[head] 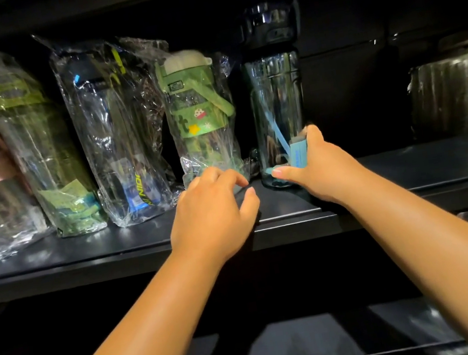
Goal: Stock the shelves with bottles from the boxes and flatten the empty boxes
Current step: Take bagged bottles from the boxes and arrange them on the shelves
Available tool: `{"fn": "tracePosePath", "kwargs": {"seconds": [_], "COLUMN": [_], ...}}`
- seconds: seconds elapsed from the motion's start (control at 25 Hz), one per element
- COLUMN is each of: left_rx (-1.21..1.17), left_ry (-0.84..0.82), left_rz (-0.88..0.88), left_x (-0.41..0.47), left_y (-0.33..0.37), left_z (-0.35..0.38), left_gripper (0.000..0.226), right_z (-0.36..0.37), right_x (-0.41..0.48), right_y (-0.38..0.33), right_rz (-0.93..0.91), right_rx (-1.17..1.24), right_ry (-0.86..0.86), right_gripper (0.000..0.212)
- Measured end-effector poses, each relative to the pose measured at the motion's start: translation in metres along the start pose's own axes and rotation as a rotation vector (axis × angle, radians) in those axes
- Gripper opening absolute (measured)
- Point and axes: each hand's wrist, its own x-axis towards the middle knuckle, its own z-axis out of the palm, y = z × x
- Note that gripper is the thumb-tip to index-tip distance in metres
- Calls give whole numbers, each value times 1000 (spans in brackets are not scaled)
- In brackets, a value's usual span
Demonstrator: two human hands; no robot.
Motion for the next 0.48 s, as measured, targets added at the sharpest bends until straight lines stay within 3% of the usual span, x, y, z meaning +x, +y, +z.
{"fn": "tracePosePath", "kwargs": {"seconds": [0.12,0.24,0.36,0.48], "left_rx": [8,8,58,108], "left_ry": [-5,-14,10,34], "left_rz": [-9,23,73,137], "left_x": [0,-2,-16,-42], "left_y": [-2,-2,-13,-37], "left_z": [-1,-1,-4,-6], "left_gripper": [28,31,37,40], "right_z": [-1,-4,0,22], "right_x": [-1,-8,-36,-75], "right_y": [-3,-5,-7,-8], "right_rz": [52,66,7,-67], "right_rx": [-77,-151,-452,-485], "right_ry": [-20,41,244,417], "right_gripper": [96,101,87,60]}}
